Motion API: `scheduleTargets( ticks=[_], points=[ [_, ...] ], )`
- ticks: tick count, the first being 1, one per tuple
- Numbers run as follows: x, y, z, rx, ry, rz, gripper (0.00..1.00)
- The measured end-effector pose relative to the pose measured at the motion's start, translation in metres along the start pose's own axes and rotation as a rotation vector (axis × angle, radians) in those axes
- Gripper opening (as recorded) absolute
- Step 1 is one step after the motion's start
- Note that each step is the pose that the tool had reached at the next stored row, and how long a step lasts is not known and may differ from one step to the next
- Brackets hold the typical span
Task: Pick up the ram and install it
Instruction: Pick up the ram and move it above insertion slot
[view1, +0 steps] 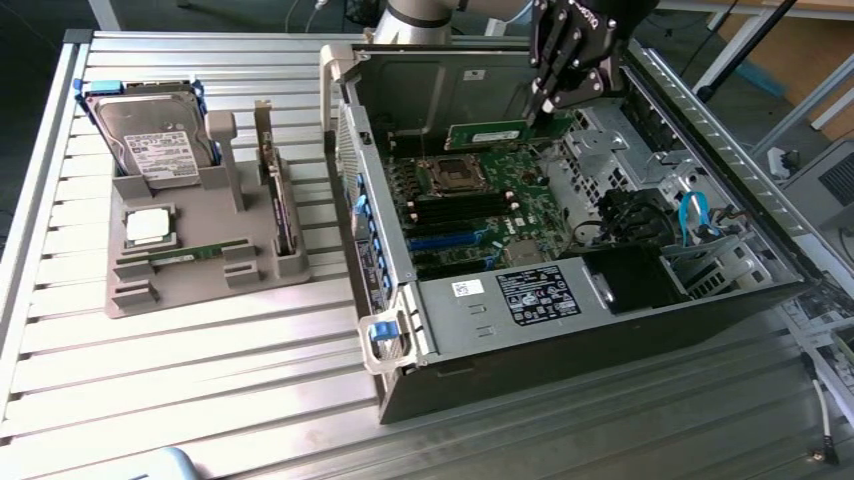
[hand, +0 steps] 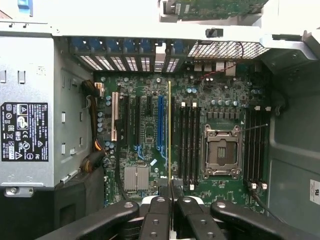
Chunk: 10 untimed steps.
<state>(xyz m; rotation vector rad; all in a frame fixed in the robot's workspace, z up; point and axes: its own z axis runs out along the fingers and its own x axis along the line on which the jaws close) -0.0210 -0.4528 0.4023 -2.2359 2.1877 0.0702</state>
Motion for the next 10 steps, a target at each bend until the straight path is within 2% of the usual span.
scheduleTargets(
  ticks=[10],
  points=[
    [0.001, -0.0003, 0.0132, 0.0, 0.0, 0.0, 0.12]
  ],
)
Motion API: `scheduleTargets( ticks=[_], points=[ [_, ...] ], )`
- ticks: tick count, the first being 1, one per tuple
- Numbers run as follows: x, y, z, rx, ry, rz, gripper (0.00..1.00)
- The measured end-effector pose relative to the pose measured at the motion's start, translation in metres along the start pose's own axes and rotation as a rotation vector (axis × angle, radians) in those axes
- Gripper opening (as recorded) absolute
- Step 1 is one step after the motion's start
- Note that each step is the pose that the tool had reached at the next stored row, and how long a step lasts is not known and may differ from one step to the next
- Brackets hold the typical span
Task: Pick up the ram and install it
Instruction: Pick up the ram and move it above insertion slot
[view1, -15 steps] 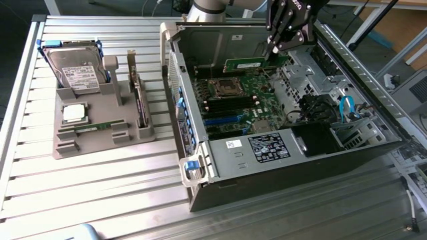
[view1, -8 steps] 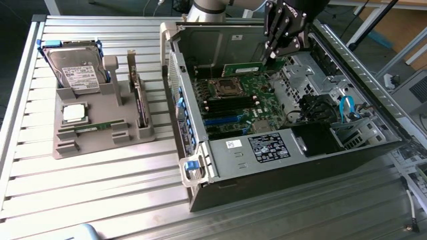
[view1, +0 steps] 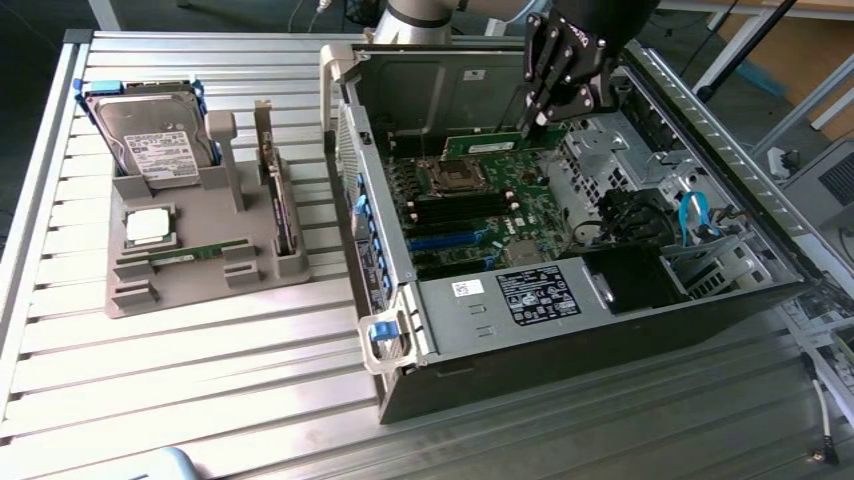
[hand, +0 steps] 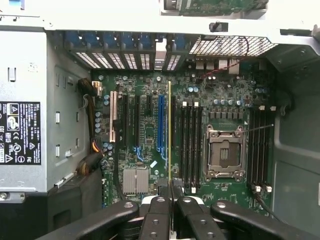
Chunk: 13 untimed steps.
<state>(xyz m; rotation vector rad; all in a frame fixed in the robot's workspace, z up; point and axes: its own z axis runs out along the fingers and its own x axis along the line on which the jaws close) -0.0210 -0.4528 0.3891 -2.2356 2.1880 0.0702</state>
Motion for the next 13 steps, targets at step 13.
scheduleTargets(
  ticks=[13],
  points=[
    [-0.0063, -0.0002, 0.0019, 0.0, 0.0001, 0.0, 0.12]
  ],
)
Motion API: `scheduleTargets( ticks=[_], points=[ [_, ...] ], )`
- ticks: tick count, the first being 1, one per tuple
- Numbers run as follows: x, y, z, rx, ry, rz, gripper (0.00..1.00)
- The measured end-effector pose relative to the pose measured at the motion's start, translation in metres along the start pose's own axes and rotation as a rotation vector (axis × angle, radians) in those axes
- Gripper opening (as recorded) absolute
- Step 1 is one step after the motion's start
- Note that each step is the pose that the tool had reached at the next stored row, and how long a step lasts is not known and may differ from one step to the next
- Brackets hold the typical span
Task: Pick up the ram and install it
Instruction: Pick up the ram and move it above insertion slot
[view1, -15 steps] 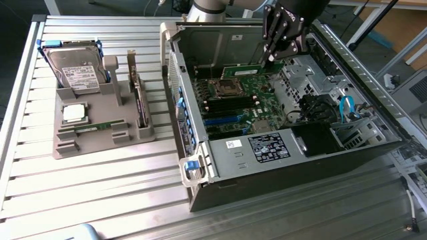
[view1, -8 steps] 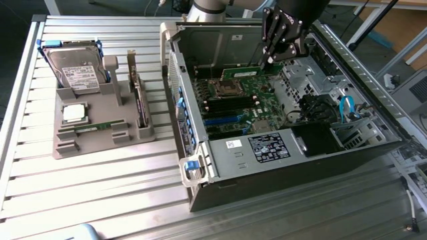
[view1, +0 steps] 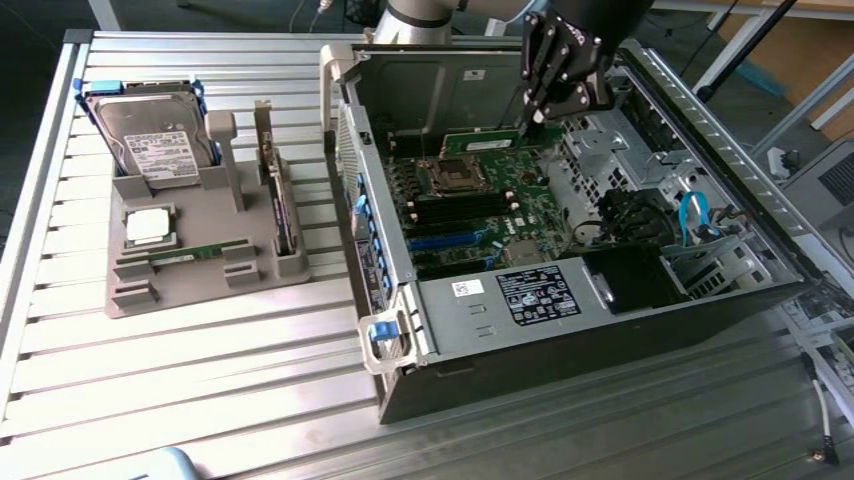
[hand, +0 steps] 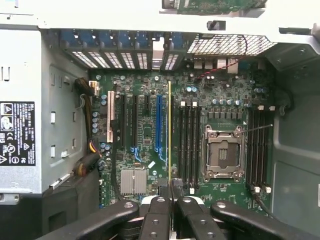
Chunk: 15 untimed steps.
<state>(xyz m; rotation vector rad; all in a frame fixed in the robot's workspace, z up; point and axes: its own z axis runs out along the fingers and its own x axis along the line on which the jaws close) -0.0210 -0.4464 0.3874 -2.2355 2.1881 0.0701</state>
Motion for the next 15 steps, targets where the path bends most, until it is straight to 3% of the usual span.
scheduleTargets(
  ticks=[15],
  points=[
    [-0.039, -0.0009, 0.0024, 0.0, 0.0, 0.0, 0.12]
  ],
)
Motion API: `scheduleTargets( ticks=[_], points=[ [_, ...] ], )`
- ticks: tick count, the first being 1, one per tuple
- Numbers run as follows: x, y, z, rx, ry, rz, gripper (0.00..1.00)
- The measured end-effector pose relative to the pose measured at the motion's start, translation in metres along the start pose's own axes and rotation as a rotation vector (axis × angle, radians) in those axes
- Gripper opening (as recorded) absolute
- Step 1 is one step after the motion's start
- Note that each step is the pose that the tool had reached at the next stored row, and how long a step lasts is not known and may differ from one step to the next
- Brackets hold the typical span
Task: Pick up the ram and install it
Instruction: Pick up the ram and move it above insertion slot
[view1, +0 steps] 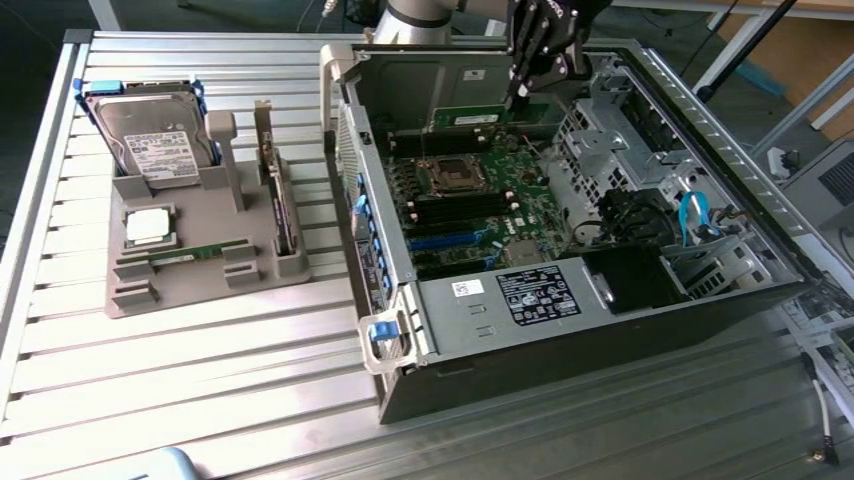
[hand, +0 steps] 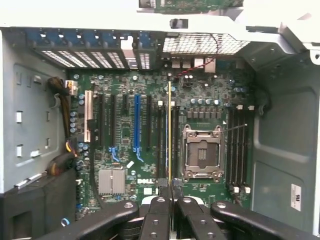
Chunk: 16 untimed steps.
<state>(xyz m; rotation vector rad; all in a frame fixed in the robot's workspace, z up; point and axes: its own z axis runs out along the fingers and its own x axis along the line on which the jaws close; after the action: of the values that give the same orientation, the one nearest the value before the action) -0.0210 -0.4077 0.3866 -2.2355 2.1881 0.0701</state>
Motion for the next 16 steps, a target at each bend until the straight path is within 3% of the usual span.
scheduleTargets(
  ticks=[6, 11, 16],
  points=[
    [-0.01, -0.0002, 0.0006, 0.0, 0.0001, 0.0, 0.12],
    [-0.0101, -0.0002, 0.0014, 0.0001, -0.0003, 0.0, 0.12],
    [-0.0097, -0.0004, 0.0086, 0.0, -0.0018, 0.0, 0.12]
  ],
)
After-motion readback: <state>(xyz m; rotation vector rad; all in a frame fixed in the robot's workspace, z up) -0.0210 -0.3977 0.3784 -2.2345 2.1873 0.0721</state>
